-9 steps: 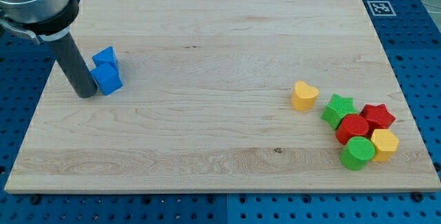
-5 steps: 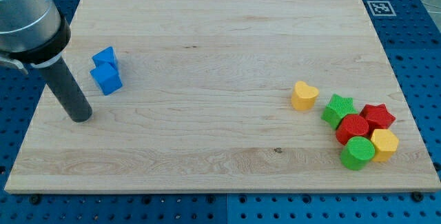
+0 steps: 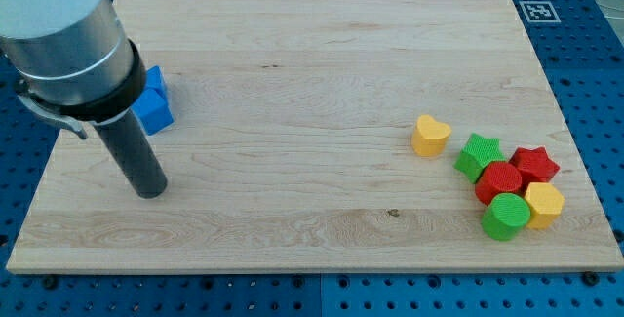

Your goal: Place the arm at the bottom centre

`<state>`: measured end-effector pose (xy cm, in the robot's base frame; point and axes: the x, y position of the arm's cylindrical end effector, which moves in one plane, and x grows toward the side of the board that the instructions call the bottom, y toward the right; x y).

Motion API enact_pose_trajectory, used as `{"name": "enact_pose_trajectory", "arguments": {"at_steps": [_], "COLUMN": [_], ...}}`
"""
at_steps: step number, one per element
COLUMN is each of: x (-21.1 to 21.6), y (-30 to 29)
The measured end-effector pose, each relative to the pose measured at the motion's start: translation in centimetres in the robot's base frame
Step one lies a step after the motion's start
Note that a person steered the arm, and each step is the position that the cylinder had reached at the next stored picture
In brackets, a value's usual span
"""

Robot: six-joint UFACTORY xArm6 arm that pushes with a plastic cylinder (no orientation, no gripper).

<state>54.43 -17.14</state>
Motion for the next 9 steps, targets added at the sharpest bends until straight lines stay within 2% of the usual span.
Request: {"name": "enact_pose_trajectory", "arguments": {"at_steps": [9], "x": [0.87], "y": [0.94]}}
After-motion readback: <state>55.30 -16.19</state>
